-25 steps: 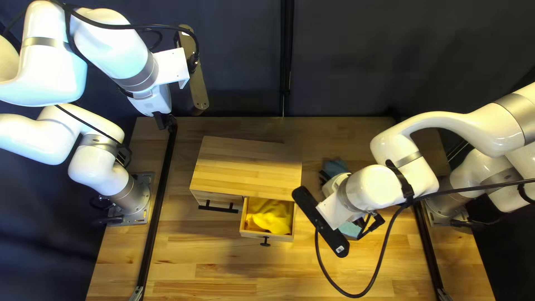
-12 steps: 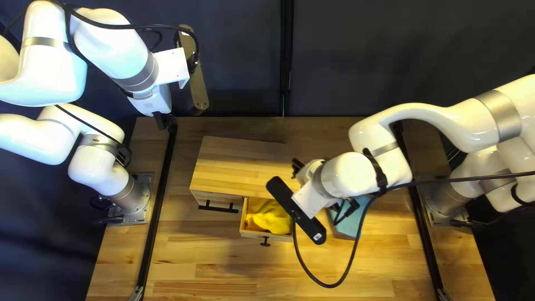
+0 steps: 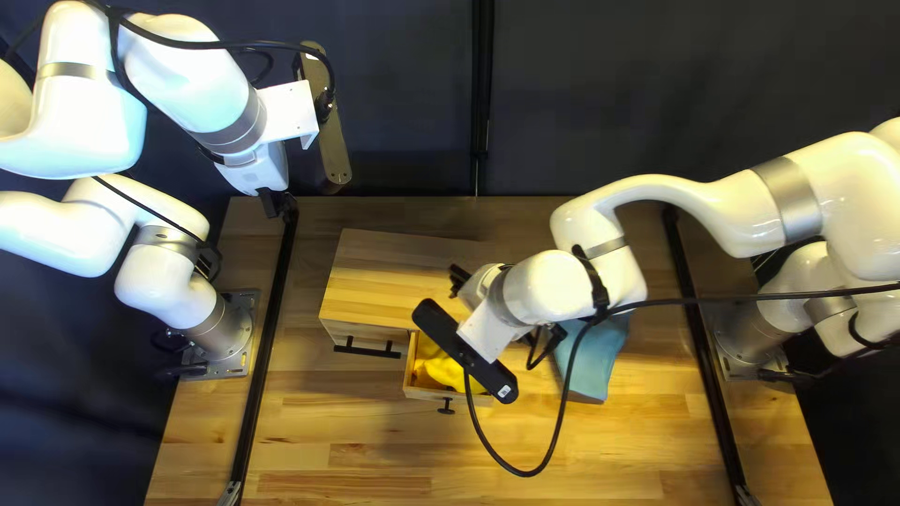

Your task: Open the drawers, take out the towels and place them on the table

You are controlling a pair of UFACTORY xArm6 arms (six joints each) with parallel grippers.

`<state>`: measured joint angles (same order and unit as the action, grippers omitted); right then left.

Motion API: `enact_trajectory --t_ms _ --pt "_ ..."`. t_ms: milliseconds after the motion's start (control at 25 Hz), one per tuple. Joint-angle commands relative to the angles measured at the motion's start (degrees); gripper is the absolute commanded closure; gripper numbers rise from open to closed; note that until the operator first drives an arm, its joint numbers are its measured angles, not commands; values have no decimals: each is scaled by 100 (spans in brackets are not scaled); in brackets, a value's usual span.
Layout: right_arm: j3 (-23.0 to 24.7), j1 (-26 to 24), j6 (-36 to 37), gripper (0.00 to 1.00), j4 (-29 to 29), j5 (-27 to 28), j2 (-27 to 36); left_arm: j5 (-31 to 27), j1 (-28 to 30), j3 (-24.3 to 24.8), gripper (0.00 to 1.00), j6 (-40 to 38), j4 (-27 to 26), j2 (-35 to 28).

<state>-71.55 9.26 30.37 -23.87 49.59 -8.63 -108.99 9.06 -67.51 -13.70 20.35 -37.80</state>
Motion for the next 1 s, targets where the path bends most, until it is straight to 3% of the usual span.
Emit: enact_trajectory --t_ms 40,520,840,1000 --pt "156 -27 -5 0 84 -517 -58 0 0 0 0 0 0 0" --pt "259 -12 68 0 207 -586 54 0 0 0 0 0 0 0" --pt "402 -10 786 0 973 -863 323 0 0 0 0 0 0 0" --pt "283 -133 1375 0 1514 -875 155 0 0 0 0 0 0 0"
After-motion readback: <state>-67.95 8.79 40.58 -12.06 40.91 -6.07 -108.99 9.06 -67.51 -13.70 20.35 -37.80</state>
